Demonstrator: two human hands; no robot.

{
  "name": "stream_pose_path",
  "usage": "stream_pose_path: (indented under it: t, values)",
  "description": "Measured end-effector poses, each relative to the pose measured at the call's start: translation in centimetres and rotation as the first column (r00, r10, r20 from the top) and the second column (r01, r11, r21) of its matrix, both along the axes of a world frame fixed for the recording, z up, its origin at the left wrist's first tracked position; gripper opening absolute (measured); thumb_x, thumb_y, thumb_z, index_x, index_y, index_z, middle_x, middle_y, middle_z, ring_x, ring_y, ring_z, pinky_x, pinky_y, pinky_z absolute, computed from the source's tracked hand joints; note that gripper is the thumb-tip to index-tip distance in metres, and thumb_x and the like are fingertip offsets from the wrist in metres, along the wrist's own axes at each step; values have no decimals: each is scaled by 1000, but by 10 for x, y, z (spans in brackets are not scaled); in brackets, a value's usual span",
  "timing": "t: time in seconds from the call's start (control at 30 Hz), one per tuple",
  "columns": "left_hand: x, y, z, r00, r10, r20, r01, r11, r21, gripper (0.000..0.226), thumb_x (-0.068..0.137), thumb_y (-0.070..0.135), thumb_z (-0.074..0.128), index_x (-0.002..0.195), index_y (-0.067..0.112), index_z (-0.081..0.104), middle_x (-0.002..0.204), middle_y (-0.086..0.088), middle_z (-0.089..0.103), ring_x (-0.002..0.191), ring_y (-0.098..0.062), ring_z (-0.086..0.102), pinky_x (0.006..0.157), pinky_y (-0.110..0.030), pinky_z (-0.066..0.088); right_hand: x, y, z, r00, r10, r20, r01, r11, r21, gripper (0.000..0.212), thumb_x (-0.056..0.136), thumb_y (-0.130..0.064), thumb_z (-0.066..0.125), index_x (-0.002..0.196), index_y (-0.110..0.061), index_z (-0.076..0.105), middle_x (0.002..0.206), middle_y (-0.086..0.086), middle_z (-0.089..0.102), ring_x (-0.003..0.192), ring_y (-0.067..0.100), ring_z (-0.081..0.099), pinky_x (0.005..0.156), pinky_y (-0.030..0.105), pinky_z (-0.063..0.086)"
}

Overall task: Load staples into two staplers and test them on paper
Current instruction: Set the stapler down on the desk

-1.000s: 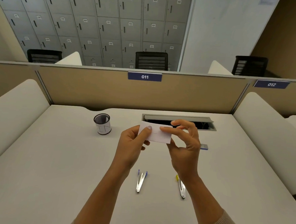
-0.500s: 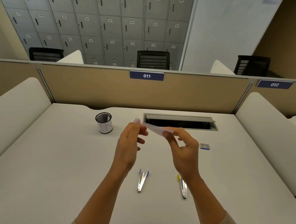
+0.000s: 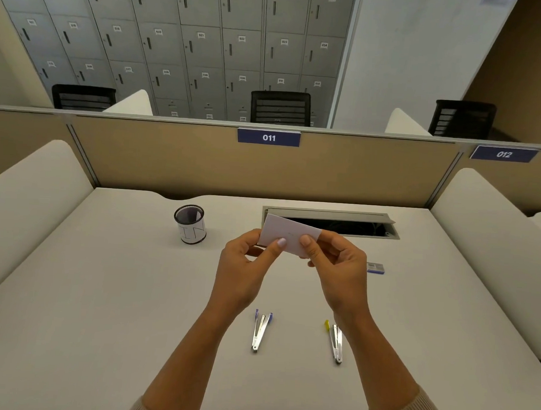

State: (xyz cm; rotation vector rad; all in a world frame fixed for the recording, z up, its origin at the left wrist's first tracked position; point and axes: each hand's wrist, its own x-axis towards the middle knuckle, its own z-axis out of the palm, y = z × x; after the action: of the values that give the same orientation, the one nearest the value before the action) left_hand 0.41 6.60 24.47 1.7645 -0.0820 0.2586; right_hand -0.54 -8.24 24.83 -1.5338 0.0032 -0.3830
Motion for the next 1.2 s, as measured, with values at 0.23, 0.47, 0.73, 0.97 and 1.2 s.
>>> stream_pose_path:
  t: [0.23, 0.47, 0.73, 0.97, 1.2]
  values:
    - [6, 1, -15, 999, 40, -17, -41, 999, -15, 29, 87, 43, 61, 113, 31, 64, 92, 13, 69, 83, -11, 63, 66, -9, 52, 6, -1, -13, 995, 53, -88, -51, 998, 28, 27, 87, -16, 68, 113, -22, 63, 104, 1, 71, 90, 15, 71, 72, 18, 58]
    - [23, 13, -66, 984, 165, -72, -166, 986, -17, 45, 87, 60, 40, 119, 35, 58, 118, 13, 62, 100, -10, 60, 77, -15, 47, 21, -4, -32, 987, 26, -159, -19, 999, 43, 27, 88, -14, 68, 114, -14, 62, 107, 11, 71, 90, 22, 73, 73, 24, 61]
    - [27, 58, -215, 948, 203, -246, -18, 803, 596, 59, 101, 46, 38, 152, 18, 28, 160, 0, 24, 147, -18, 21, 118, -35, 20, 41, -6, -75, 937, 14, -349, 4, 999, 51, 15, 93, -11, 64, 108, -9, 63, 105, 14, 71, 84, 22, 74, 71, 20, 59]
    - [47, 108, -259, 907, 198, -371, 199, 576, 793, 62, 103, 47, 23, 155, 21, 4, 164, 4, -6, 150, -17, -6, 121, -42, 1, 76, 34, -99, 935, 53, -350, -63, 998, -17, 10, 88, -9, 69, 97, -12, 70, 93, 6, 70, 86, 24, 71, 70, 21, 59]
    - [63, 151, -271, 874, 249, -418, 225, 555, 801, 62, 103, 48, 23, 155, 23, 3, 164, 5, -5, 151, -18, -6, 121, -45, 2, 136, 80, -109, 950, 43, -309, -87, 988, -130, 16, 84, -11, 75, 95, -12, 63, 92, 9, 69, 79, 21, 71, 72, 30, 62]
